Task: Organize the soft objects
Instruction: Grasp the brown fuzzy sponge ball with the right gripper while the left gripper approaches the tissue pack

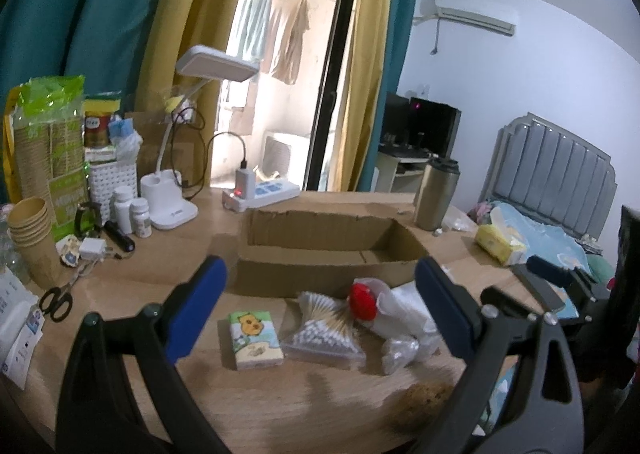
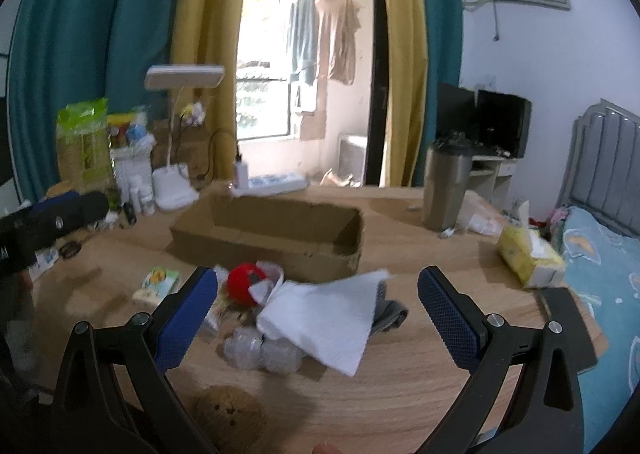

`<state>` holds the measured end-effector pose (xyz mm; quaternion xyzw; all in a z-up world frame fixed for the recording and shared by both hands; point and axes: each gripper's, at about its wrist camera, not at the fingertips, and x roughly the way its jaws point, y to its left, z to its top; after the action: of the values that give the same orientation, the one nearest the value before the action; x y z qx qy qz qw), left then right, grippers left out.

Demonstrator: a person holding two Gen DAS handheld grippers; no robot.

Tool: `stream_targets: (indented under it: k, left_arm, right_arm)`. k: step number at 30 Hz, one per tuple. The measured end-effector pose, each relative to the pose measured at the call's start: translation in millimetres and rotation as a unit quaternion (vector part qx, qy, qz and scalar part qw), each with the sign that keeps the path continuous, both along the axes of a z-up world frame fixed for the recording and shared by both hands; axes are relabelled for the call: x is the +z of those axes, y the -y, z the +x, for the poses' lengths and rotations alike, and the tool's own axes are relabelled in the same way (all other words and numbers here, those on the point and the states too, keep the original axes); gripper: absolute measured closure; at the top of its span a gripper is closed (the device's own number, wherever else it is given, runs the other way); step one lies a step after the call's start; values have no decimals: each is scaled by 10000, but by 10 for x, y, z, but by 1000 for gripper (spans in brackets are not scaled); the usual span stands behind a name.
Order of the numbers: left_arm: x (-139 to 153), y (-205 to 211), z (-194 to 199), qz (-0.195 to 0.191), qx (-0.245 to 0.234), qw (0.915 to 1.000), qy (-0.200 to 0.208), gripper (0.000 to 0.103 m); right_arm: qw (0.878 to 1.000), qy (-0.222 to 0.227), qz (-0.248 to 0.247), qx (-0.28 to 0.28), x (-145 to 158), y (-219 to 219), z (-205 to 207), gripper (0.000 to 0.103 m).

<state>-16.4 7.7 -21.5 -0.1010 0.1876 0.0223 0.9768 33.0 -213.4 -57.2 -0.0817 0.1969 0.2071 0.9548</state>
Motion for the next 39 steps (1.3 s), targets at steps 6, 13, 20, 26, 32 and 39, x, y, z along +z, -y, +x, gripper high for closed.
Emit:
stream_targets:
  k: [6, 13, 20, 26, 32, 39]
  left_arm:
    - [-144, -86, 35, -40, 58, 9995, -307, 7]
    - [-321, -160, 68, -90, 158, 9976, -671, 7]
    - [-446, -226, 78, -148, 203, 9955, -912, 7]
    - [-520, -255, 98, -162, 230, 9937, -1081, 7]
    - [-581, -229, 149, -156, 211, 9922, -1222, 7]
    - [-717, -253, 271, -160, 330, 9882, -1485, 7]
  right_arm:
    - [9986, -444, -187, 216, -197, -88, 17, 0]
    - [9933, -1065, -277, 352, -395, -83, 89, 0]
    - [9837, -1654, -320, 631, -589, -176, 71, 1]
    - [9758, -1998, -542, 702, -791, -289, 97, 5]
    - [9711, -2244, -427, 689, -897, -236, 169, 18]
    - [9692, -2215, -381, 1010, -892, -268, 133, 43]
